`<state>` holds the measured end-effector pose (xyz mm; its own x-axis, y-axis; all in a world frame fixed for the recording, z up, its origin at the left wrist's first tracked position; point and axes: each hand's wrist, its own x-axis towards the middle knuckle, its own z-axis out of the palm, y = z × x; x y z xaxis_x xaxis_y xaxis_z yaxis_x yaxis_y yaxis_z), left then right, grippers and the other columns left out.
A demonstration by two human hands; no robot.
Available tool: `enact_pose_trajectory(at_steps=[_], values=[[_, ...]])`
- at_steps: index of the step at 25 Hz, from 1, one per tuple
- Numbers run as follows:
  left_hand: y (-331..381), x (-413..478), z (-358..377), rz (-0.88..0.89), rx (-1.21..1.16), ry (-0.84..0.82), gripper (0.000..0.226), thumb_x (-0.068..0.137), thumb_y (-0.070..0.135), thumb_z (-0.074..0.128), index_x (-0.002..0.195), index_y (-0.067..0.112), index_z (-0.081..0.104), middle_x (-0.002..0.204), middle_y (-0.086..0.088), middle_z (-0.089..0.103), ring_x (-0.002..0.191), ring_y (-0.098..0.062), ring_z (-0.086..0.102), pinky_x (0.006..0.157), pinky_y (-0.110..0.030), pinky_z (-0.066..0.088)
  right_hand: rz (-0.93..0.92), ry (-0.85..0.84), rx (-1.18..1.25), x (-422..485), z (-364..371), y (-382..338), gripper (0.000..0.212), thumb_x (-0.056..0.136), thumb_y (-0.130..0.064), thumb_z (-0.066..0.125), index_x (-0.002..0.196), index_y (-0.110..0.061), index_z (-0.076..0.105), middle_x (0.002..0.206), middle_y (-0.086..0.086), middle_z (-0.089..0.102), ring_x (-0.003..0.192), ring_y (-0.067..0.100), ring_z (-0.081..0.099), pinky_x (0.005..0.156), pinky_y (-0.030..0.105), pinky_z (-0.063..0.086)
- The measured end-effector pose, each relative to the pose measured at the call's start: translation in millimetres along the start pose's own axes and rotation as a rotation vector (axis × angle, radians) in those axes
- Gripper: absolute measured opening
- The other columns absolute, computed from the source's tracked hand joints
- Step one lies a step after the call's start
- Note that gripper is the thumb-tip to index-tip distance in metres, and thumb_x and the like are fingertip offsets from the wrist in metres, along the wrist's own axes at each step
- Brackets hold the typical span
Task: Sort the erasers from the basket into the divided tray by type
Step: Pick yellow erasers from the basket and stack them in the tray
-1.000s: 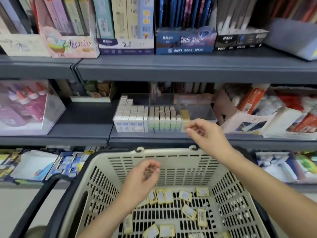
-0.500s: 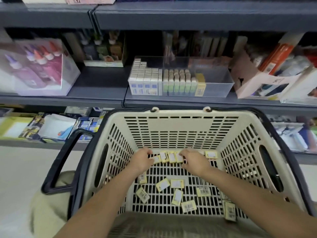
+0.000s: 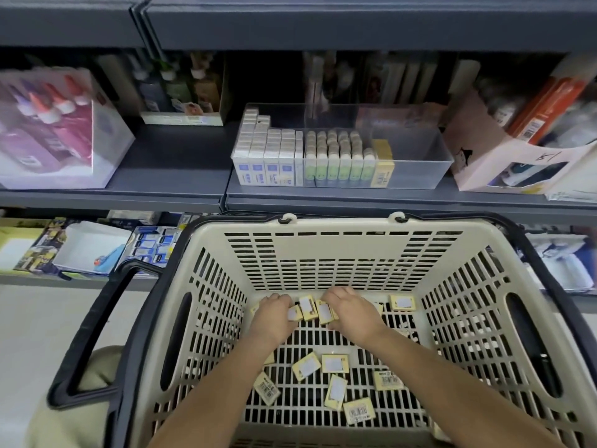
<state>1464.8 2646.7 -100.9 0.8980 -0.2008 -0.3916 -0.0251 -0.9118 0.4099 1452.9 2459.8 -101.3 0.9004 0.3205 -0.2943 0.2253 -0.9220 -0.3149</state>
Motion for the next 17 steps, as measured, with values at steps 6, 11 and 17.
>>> enact_pose_trajectory(at_steps=[6,11,17], values=[[2.7,-2.6,-34.4,-0.262,-0.825,-0.079,0.028,0.092,0.024,0.053,0.12,0.016,0.053,0.104,-0.001,0.058,0.098,-0.018,0.057,0.085,-0.035,0.052,0.043,-0.071,0.293,-1.1,-23.3,3.3,0.054,0.077,-0.038,0.072,0.125,-0.021,0.055,0.124,-0.006,0.055,0.116,0.012,0.049,0.094,0.02,0.036],[34.7,-8.0,-38.5,-0.229,-1.136,-0.432,0.024,0.085,0.008,0.048,0.102,0.009,0.064,0.092,-0.005,0.057,0.085,-0.015,0.05,0.07,-0.027,0.045,0.099,-0.218,0.844,-10.3,-61.8,-5.0,0.028,0.071,-0.024,0.079,0.098,-0.019,0.071,0.089,-0.006,0.069,0.083,0.011,0.064,0.079,0.021,0.051],[45.3,-13.2,-45.1,-0.224,-1.408,-0.532,0.03,0.089,0.019,0.039,0.108,0.003,0.057,0.106,-0.014,0.065,0.096,-0.022,0.064,0.082,-0.033,0.049,0.214,-0.346,1.205,-24.6,-91.3,-5.3,0.016,0.091,-0.021,0.056,0.094,-0.011,0.068,0.086,0.0,0.068,0.077,0.01,0.061,0.067,0.02,0.048]])
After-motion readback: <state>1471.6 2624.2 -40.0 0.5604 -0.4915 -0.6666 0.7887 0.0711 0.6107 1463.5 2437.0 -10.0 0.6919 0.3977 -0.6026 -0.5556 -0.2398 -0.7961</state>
